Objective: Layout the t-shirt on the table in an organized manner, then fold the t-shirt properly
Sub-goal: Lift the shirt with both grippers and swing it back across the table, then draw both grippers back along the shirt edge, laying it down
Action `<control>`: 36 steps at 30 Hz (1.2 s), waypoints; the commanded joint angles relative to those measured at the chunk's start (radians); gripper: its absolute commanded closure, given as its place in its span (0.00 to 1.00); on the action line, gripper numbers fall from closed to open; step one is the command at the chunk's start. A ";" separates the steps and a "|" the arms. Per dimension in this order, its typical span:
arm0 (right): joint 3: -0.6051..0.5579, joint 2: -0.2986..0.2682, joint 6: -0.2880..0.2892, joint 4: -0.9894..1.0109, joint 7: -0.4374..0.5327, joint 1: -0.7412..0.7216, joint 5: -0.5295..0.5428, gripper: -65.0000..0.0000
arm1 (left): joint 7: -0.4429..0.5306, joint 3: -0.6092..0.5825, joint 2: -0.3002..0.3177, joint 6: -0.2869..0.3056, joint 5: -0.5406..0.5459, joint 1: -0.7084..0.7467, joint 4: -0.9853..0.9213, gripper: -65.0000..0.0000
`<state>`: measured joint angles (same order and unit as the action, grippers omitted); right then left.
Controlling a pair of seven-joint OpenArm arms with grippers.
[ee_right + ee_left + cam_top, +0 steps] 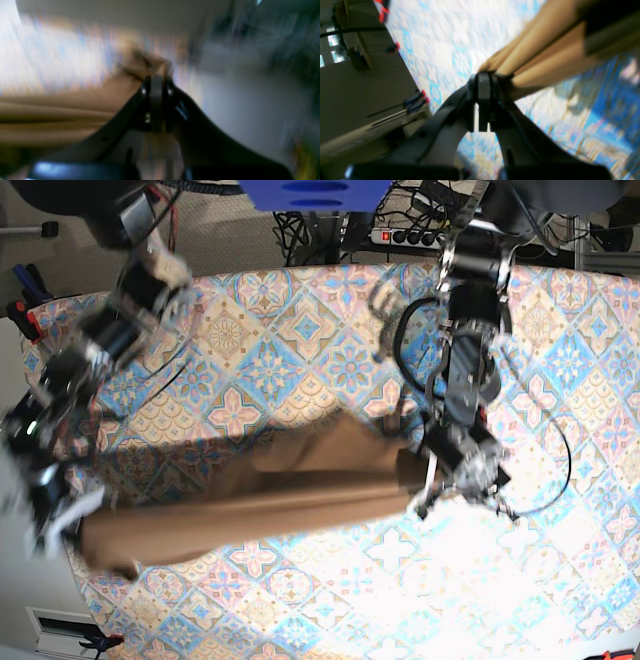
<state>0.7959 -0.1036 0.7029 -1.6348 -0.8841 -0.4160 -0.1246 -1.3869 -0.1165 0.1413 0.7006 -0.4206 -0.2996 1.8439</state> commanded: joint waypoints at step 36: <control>0.455 0.170 -0.005 -0.173 -0.034 0.463 0.004 1.00 | -0.009 -0.216 0.087 -0.002 -0.194 0.236 0.020 0.95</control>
<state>1.2495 0.0753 0.7040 -1.7905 -0.9352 0.0525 -0.1268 -1.3594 -0.3405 0.2203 0.7006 -0.5613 -0.0502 1.8458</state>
